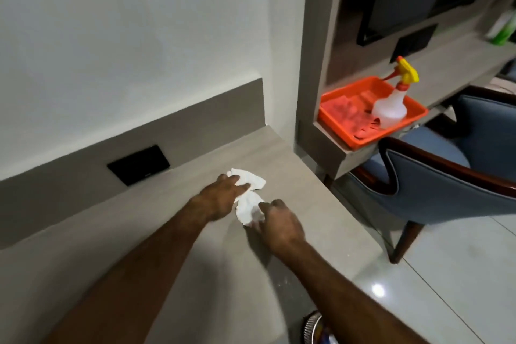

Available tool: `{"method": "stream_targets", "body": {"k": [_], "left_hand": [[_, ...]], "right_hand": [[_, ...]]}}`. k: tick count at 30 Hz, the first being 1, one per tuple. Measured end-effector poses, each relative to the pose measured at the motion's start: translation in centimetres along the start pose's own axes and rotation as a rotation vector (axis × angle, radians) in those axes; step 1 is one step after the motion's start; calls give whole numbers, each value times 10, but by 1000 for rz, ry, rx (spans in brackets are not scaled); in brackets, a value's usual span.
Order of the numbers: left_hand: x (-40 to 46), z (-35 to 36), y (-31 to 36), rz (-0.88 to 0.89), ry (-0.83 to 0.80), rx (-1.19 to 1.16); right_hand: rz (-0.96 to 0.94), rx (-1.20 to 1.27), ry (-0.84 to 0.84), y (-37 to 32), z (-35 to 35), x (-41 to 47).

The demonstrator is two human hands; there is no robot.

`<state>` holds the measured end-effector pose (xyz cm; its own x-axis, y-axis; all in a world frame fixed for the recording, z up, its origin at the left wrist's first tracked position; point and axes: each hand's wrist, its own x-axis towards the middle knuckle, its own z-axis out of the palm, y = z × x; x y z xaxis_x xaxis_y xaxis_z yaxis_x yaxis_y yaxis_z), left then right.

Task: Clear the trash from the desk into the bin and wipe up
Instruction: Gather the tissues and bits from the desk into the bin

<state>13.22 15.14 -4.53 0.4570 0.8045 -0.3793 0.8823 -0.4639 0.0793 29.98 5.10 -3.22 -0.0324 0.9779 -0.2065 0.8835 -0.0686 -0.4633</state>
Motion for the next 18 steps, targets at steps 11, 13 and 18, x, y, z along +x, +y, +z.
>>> {"method": "stream_targets", "body": {"k": [11, 13, 18], "left_hand": [[-25, 12, -6, -381, 471, -570], [-34, 9, 13, -441, 601, -521], [-65, 8, 114, -204, 841, -565]], "right_hand": [[148, 284, 134, 8, -2, 35], [220, 552, 292, 29, -18, 25], [441, 1052, 595, 125, -42, -45]]}}
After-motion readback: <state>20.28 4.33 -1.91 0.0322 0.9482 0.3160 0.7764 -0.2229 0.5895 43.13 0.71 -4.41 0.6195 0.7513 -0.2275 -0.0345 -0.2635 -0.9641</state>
